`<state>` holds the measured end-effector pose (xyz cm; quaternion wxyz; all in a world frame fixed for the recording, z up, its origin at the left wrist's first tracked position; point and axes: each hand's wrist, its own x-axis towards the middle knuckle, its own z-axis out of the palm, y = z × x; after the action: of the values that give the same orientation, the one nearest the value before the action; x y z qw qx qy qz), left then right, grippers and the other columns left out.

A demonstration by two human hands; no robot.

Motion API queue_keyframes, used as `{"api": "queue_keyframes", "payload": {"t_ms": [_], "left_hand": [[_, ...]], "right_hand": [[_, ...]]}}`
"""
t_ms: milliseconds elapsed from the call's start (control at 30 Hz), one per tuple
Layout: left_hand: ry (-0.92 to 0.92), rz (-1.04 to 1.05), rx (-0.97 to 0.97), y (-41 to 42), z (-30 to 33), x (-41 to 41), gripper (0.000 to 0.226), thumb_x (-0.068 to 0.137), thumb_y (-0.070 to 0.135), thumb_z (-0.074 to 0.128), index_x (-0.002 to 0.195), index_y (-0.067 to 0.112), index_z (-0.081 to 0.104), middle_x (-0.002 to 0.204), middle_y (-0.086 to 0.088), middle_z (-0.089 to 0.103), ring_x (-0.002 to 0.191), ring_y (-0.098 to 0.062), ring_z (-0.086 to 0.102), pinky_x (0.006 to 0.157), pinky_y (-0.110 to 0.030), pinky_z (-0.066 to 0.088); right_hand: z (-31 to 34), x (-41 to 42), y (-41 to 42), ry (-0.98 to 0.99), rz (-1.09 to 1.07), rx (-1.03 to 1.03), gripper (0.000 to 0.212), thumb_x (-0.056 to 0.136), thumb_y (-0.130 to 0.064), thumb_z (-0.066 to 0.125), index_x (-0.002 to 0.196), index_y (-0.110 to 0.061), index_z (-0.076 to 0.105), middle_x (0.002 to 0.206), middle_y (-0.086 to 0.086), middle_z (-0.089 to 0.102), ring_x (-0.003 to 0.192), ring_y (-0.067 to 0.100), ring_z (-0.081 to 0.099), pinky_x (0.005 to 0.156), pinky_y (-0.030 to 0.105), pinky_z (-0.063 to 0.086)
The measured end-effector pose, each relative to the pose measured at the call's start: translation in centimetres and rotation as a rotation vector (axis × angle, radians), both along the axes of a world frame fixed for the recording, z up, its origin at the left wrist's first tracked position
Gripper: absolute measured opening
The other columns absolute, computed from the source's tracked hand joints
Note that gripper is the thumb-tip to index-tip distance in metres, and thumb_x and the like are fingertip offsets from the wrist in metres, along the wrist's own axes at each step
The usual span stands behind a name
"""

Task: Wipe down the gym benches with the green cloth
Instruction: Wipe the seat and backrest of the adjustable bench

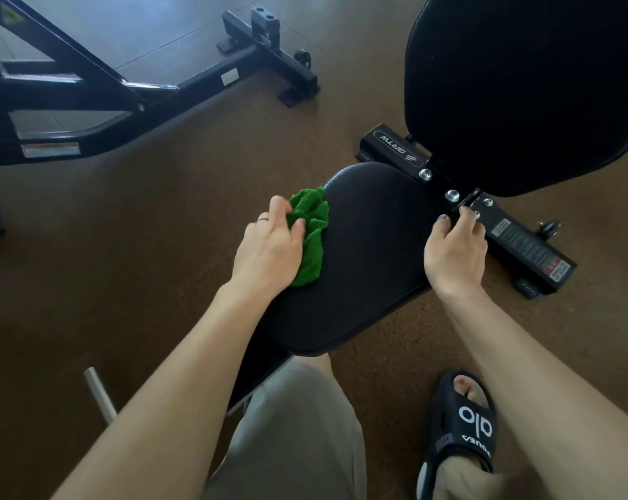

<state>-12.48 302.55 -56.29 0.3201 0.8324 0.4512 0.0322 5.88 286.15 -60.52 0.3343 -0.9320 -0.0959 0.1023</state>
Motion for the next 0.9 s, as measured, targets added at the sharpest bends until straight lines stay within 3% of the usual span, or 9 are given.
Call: {"api": "queue_keyframes", "payload": {"t_ms": [133, 300, 400, 467, 567, 733, 900], "left_hand": [[-0.05, 0.156, -0.155, 0.0, 0.6, -2.6, 0.028, 0.111, 0.037, 0.034, 0.131, 0.017, 0.037, 0.118, -0.015, 0.059, 0.105, -0.032, 0.057, 0.085, -0.042, 0.044], [-0.106, 0.192, -0.08, -3.2, 0.2, -6.9, 0.048, 0.112, 0.029, 0.035, 0.16, 0.025, 0.032, 0.149, -0.007, 0.05, 0.134, -0.024, 0.049, 0.097, -0.027, 0.032], [-0.079, 0.167, -0.055, -2.0, -0.1, -5.2, 0.043, 0.111, 0.033, 0.038, 0.152, 0.025, 0.046, 0.144, -0.004, 0.055, 0.13, -0.022, 0.051, 0.097, -0.029, 0.037], [0.035, 0.102, -0.039, 0.0, -0.2, -2.8, 0.035, 0.109, 0.04, 0.039, 0.129, 0.023, 0.061, 0.126, -0.004, 0.064, 0.119, -0.027, 0.058, 0.095, -0.038, 0.045], [0.071, 0.071, -0.155, 2.6, -0.2, 0.3, 0.042, 0.108, 0.045, 0.036, 0.1, 0.015, 0.064, 0.105, -0.003, 0.067, 0.103, -0.027, 0.062, 0.086, -0.041, 0.048], [0.056, 0.066, -0.089, 1.7, -0.2, -0.6, 0.037, 0.11, 0.042, 0.033, 0.097, 0.017, 0.057, 0.1, -0.004, 0.063, 0.097, -0.028, 0.059, 0.077, -0.039, 0.041], [-0.083, 0.128, -0.007, -1.5, 0.1, -5.3, 0.026, 0.11, 0.03, 0.039, 0.122, 0.015, 0.058, 0.113, -0.008, 0.063, 0.105, -0.028, 0.059, 0.086, -0.042, 0.047]], "right_hand": [[0.2, -2.3, 0.4, -0.078, 0.145, -0.145, 0.066, 0.108, -0.049, 0.033, 0.164, -0.019, 0.017, 0.17, 0.017, 0.013, 0.156, 0.037, 0.011, 0.124, 0.051, 0.019], [-0.8, -3.5, 0.9, -0.187, 0.069, -0.142, 0.069, 0.103, -0.056, 0.036, 0.161, -0.021, 0.028, 0.168, 0.016, 0.02, 0.154, 0.038, 0.017, 0.121, 0.055, 0.026], [-1.1, -3.3, 1.1, -0.21, 0.04, -0.123, 0.07, 0.099, -0.059, 0.037, 0.159, -0.021, 0.033, 0.167, 0.014, 0.025, 0.152, 0.037, 0.022, 0.119, 0.055, 0.029], [-1.3, -3.2, 1.1, -0.227, 0.034, -0.127, 0.071, 0.099, -0.059, 0.038, 0.158, -0.021, 0.035, 0.166, 0.014, 0.027, 0.151, 0.037, 0.024, 0.118, 0.055, 0.031], [-1.3, -3.2, 1.0, -0.239, 0.037, -0.119, 0.07, 0.099, -0.059, 0.038, 0.158, -0.021, 0.036, 0.165, 0.014, 0.028, 0.151, 0.037, 0.025, 0.117, 0.056, 0.032], [-1.2, -3.2, 0.9, -0.234, 0.044, -0.116, 0.069, 0.1, -0.059, 0.039, 0.158, -0.021, 0.035, 0.166, 0.014, 0.027, 0.152, 0.036, 0.023, 0.119, 0.054, 0.03], [-1.2, -3.2, 0.9, -0.224, 0.051, -0.106, 0.068, 0.101, -0.058, 0.039, 0.159, -0.022, 0.033, 0.166, 0.013, 0.026, 0.152, 0.036, 0.022, 0.119, 0.054, 0.029]]}}
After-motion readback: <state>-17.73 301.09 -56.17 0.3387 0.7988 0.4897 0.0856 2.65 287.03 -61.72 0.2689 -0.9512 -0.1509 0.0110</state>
